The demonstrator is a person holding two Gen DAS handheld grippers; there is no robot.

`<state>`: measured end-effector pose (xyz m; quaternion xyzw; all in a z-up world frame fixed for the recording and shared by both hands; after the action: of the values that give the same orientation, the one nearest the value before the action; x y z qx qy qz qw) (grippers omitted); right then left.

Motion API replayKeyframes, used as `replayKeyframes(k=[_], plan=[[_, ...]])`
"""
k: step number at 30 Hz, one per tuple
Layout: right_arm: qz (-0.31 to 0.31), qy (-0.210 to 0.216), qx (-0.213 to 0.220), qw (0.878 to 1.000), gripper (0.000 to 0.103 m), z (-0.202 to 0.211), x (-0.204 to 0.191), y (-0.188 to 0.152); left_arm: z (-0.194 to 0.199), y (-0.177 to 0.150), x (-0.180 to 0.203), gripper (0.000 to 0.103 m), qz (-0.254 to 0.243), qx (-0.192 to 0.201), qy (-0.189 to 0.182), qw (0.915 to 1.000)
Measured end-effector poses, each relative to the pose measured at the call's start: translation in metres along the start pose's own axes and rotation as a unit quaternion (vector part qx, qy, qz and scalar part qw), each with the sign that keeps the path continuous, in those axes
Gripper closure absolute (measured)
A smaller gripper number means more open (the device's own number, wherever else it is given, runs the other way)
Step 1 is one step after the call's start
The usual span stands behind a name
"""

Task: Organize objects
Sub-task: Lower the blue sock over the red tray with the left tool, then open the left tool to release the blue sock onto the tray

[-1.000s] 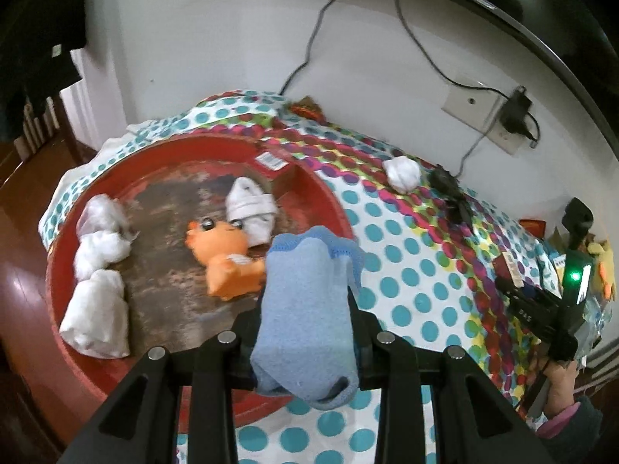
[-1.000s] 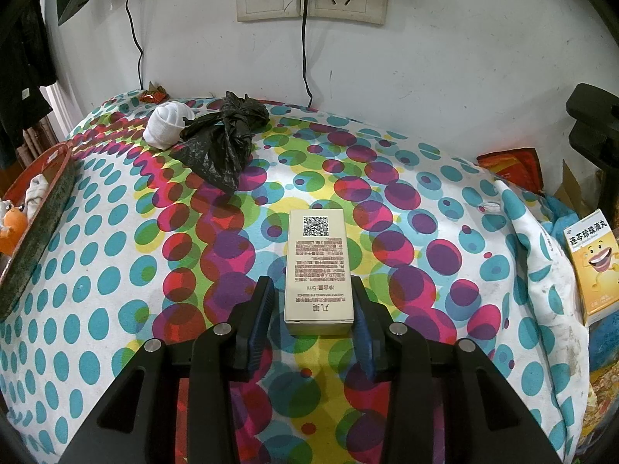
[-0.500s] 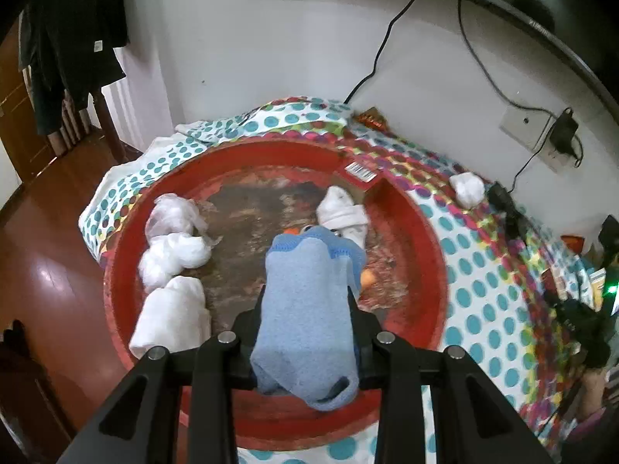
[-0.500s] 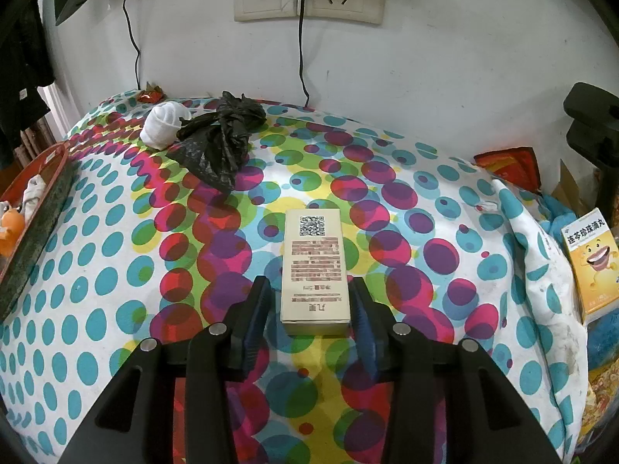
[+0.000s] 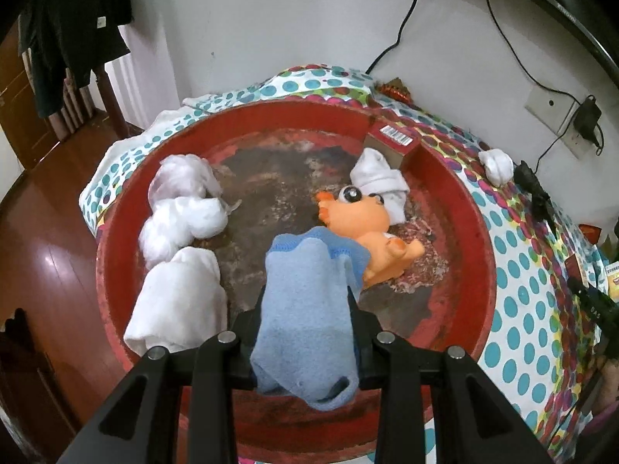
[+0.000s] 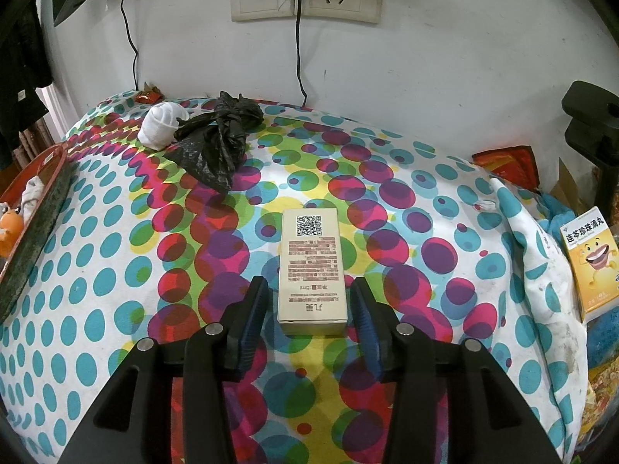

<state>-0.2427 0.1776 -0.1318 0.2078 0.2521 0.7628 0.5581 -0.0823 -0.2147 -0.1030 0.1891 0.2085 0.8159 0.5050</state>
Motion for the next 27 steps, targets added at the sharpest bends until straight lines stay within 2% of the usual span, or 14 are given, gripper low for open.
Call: replayKeyframes(k=[11, 18, 20, 22, 27], plan=[[-0.004, -0.002, -0.001, 1.000, 0.057, -0.002, 0.005, 0.001, -0.008, -0.004, -0.005, 0.067, 0.003, -0.014, 0.031, 0.9994], [-0.004, -0.005, -0.001, 1.000, 0.055, 0.000, 0.005, 0.001, -0.008, -0.007, -0.013, 0.059, 0.021, -0.023, 0.036, 0.9989], [-0.004, -0.005, -0.001, 1.000, 0.055, 0.000, 0.004, 0.001, -0.004, -0.006, -0.012, 0.057, 0.017, -0.015, 0.044, 0.9988], [-0.004, -0.006, -0.001, 1.000, 0.054, 0.000, 0.005, 0.001, 0.001, -0.004, -0.010, 0.049, 0.006, -0.006, 0.049, 0.9988], [-0.004, -0.006, -0.001, 1.000, 0.053, 0.001, 0.008, 0.000, 0.014, -0.003, 0.001, 0.045, -0.036, 0.015, 0.076, 0.9963]])
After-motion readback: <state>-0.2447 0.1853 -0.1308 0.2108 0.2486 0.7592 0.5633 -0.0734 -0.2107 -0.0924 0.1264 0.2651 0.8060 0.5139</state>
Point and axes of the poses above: each gripper's, at about its wrist camera, not at the fingertips, and z roughly against the way its jaws point, x to its right, y to its top, the point moved 4 cm from there along -z, roughly the way its jaws point, and after that the axes turned 2 degrees about z, right-handed, at the moved point
